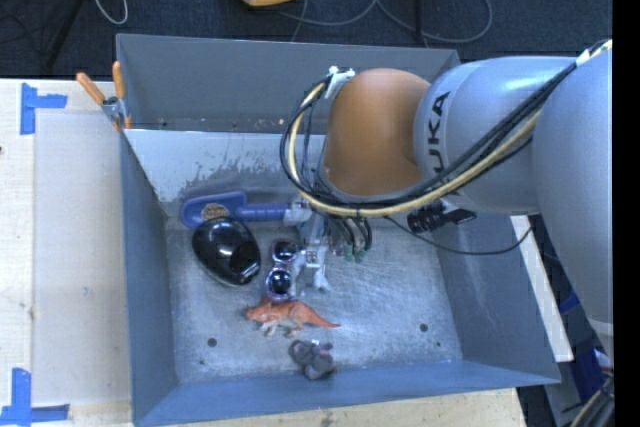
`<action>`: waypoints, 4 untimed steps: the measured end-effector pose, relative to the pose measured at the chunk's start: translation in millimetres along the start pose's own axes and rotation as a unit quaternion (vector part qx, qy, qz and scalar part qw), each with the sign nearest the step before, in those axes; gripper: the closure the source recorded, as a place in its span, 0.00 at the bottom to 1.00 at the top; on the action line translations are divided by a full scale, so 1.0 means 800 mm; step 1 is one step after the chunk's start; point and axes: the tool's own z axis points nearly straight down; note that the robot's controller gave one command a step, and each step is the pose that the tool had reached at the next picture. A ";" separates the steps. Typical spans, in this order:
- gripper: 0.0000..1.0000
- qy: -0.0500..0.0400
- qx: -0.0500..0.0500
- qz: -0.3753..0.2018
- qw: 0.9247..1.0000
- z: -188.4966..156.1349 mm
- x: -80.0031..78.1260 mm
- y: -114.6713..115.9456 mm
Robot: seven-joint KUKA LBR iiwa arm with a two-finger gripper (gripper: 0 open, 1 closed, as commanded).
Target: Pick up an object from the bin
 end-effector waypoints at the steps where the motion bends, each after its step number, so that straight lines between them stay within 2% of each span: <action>1: 0.00 -0.001 0.000 -0.087 0.996 0.014 -0.014 0.006; 2: 0.00 -0.004 0.000 -0.293 0.956 0.065 -0.037 0.001; 3: 1.00 -0.010 0.000 -0.364 0.931 0.070 -0.054 0.003; 4: 1.00 -0.009 0.000 -0.363 0.932 0.070 -0.054 0.002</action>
Offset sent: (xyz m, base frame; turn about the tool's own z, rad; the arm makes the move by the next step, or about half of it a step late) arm 0.0315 -0.0034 -0.0620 -0.6053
